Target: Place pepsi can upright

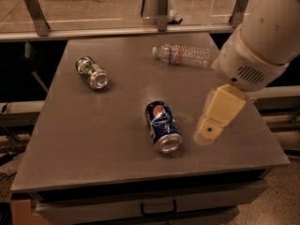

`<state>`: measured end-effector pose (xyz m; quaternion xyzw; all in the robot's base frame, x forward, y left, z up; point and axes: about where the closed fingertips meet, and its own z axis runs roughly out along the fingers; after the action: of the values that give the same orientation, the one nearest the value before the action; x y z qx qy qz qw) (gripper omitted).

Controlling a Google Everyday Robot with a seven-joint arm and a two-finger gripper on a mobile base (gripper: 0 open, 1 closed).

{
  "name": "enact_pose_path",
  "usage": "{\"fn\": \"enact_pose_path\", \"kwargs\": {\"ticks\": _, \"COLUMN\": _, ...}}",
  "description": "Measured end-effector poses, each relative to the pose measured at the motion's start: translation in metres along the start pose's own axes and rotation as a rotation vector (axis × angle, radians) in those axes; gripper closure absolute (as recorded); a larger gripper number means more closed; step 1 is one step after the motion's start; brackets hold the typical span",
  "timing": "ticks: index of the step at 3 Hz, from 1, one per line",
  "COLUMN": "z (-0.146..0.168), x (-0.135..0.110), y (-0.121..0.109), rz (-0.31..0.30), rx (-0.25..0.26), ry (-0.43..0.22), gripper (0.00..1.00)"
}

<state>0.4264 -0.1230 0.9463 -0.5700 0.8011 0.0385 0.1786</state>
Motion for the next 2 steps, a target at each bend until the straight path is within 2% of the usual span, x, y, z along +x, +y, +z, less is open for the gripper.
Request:
{"fn": "enact_pose_path", "kwargs": {"ticks": 1, "z": 0.0235, "x": -0.0347, "y": 0.0288, "rz": 0.086, "rx": -0.024, "ry": -0.01, "gripper": 0.0}}
{"fn": "enact_pose_path", "kwargs": {"ticks": 2, "z": 0.0224, "x": -0.0351, "y": 0.0289, "rz": 0.082, "rx": -0.022, "ry": -0.011, "gripper": 0.0}}
